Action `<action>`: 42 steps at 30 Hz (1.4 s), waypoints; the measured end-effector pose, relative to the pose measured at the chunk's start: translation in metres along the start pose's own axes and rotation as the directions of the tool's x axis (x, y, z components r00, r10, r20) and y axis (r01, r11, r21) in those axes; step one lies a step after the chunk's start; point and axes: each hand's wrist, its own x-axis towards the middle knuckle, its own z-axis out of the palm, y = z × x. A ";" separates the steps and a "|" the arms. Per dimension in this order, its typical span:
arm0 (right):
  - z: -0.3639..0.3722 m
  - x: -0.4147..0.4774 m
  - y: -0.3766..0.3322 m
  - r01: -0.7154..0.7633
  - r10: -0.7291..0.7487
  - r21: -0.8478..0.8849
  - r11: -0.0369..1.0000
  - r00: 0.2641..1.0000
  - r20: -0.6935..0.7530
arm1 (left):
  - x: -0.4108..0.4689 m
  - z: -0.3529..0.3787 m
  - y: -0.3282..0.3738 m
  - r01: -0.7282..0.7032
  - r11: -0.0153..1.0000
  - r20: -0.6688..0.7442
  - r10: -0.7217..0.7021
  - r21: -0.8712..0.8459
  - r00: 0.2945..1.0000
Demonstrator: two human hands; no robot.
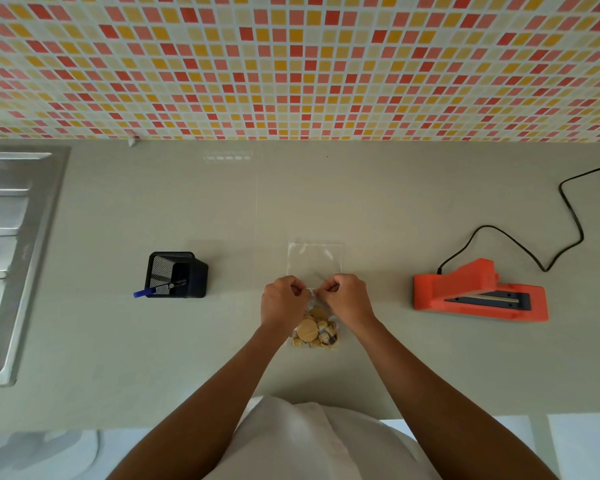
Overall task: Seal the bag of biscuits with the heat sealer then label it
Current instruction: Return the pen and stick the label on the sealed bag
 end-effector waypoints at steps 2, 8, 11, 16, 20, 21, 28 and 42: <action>0.000 0.000 0.000 -0.003 0.003 -0.003 1.000 1.000 0.002 | 0.001 0.000 -0.001 -0.010 1.000 0.002 0.010 0.007 1.000; -0.001 0.000 -0.001 -0.011 0.012 -0.022 1.000 1.000 0.012 | 0.001 -0.001 -0.004 -0.025 1.000 0.004 0.025 0.011 1.000; 0.000 0.001 -0.002 -0.016 0.016 -0.032 0.999 1.000 0.014 | 0.000 0.000 -0.003 -0.026 1.000 0.003 0.026 0.004 1.000; 0.000 0.002 -0.003 -0.033 0.034 -0.045 0.998 0.999 0.019 | -0.001 0.001 -0.003 -0.029 0.999 -0.010 0.030 0.014 1.000; 0.000 0.002 -0.005 -0.042 0.043 -0.054 0.998 0.999 0.020 | -0.002 0.002 -0.002 -0.046 0.998 -0.030 0.048 0.049 0.998; 0.000 0.003 -0.005 -0.045 0.047 -0.056 0.997 0.999 0.021 | -0.002 0.002 -0.002 -0.052 0.997 -0.034 0.054 0.060 0.998; 0.000 0.001 -0.003 -0.064 0.064 -0.042 0.997 0.998 0.003 | -0.001 0.000 -0.004 -0.038 0.995 -0.063 0.043 0.090 0.997; 0.000 -0.004 0.000 -0.024 0.025 0.013 1.000 0.998 -0.058 | 0.003 -0.006 -0.009 -0.046 0.998 -0.045 0.047 0.035 0.998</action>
